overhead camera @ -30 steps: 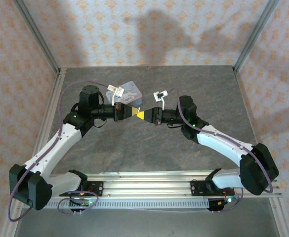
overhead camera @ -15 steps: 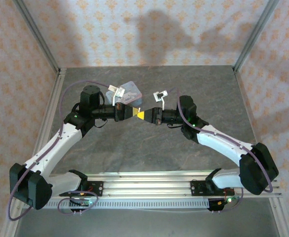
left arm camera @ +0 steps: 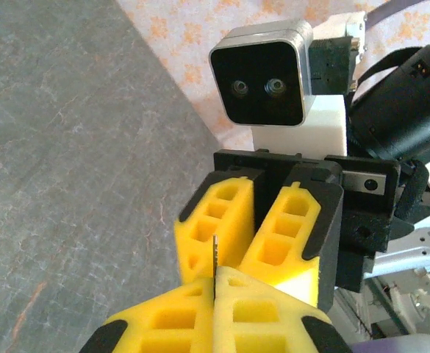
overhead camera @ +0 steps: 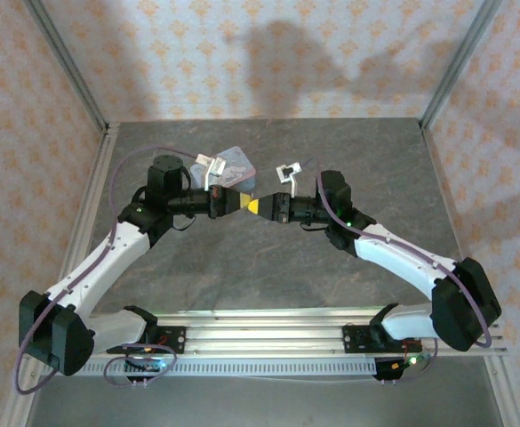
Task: Unlock the padlock with the key
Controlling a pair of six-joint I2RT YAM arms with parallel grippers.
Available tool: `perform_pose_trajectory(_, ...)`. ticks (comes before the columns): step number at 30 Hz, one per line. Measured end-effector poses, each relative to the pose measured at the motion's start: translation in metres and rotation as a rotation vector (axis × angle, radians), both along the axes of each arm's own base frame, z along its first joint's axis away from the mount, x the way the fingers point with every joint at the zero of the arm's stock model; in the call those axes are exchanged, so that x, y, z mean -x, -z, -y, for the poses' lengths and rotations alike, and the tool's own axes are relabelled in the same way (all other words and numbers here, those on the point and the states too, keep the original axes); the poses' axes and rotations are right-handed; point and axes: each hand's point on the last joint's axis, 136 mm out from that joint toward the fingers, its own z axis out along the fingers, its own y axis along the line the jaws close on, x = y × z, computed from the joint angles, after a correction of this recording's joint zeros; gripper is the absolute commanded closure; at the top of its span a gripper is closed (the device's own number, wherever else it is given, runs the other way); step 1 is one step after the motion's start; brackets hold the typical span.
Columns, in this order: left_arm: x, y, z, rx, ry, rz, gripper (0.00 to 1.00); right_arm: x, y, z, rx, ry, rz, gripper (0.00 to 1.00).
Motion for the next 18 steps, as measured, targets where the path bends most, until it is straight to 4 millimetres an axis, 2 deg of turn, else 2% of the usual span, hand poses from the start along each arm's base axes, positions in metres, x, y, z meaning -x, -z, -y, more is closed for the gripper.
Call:
perform_pose_trajectory(6,-0.002,0.004,0.0,0.003,-0.019,-0.013,1.0,-0.005,0.008,0.003,0.032,0.033,-0.017,0.66)
perform_pose_trajectory(12,0.001,0.004,0.003,-0.002,-0.002,0.001,1.0,-0.005,0.006,0.012,0.058,0.062,-0.016,0.6)
perform_pose_trajectory(18,0.012,0.009,0.003,-0.045,0.053,0.007,1.0,-0.002,-0.027,0.027,0.039,0.077,0.066,0.57)
